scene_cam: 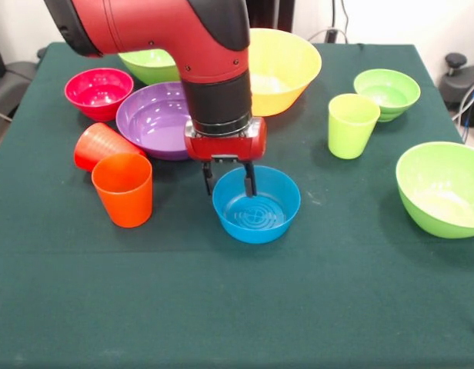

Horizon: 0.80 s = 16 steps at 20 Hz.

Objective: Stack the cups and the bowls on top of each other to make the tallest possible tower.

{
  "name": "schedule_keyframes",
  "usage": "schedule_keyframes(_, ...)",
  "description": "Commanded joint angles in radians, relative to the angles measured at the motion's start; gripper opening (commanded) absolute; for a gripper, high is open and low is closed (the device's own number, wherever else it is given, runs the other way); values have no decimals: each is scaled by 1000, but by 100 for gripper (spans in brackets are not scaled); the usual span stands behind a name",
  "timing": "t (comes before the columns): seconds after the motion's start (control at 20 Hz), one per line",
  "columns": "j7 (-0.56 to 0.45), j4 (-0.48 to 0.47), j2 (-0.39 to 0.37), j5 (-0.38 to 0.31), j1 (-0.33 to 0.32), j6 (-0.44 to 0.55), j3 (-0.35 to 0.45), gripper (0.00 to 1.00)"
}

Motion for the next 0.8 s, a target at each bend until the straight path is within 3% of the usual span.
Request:
schedule_keyframes(0.05,-172,-60,77,-109,-11,4,-3,100)
schedule_keyframes(0.8,-218,-136,179,-129,-35,-7,19,100)
